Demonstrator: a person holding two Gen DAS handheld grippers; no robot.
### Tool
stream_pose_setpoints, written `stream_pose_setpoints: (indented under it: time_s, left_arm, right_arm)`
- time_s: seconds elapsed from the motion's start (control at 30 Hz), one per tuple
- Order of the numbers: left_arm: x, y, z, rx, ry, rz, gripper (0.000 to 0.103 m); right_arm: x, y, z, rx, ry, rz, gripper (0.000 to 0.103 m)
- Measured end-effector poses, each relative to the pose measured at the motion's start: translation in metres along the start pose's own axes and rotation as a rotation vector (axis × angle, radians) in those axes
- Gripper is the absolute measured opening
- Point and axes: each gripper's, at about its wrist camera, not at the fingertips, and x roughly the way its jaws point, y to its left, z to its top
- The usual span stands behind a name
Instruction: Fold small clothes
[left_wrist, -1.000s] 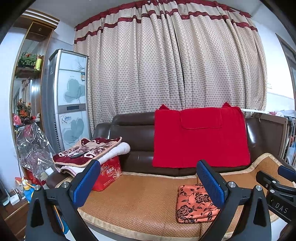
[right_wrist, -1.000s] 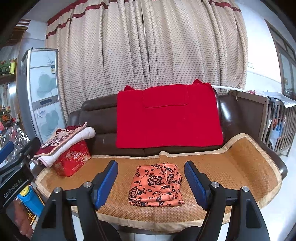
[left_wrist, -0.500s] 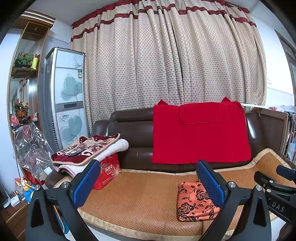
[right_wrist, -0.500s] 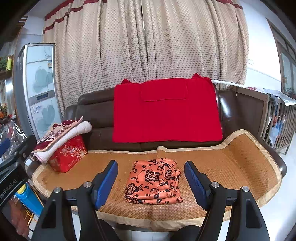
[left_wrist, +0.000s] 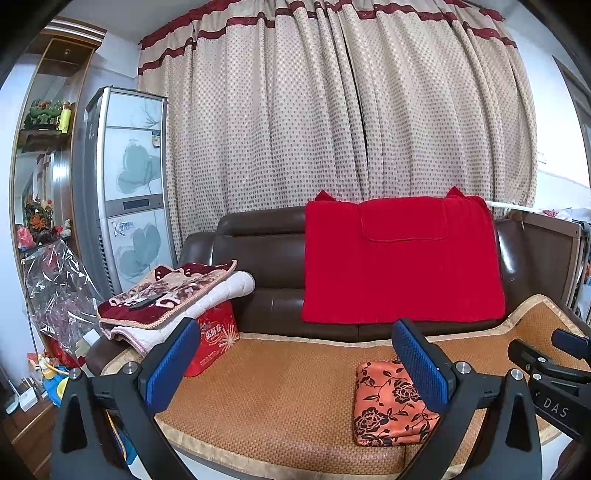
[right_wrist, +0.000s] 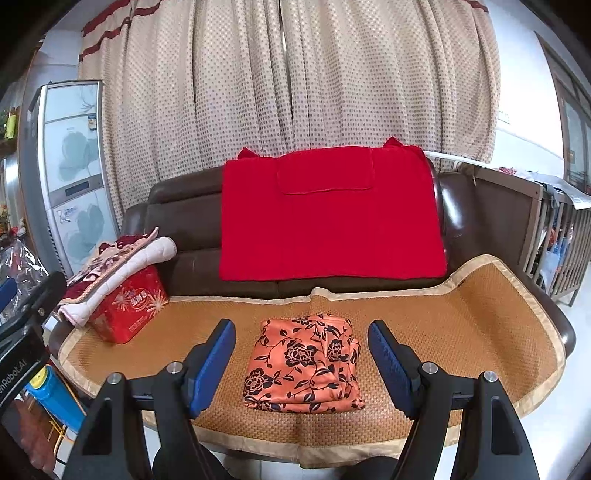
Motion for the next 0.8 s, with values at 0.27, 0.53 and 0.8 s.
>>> stream_pose_setpoints:
  time_s: [0.27,0.53,0.8]
  left_arm:
    - [0.022,-0.001,0.001,-0.007,0.024,0.009,0.103]
    - [0.044,-0.002,0.0,-0.019,0.059,0.032,0.103]
    - [0.071,-0.017,-0.004,-0.012,0.097,0.004,0.103]
  right_arm:
    - [0.021,0.009,0.007,-0.02,0.024,0.005,0.078]
    - [0.047,0.017,0.015,-0.039,0.035,0.021,0.078]
    - [0.081,0.012,0.014,-0.036,0.071,0.037,0.078]
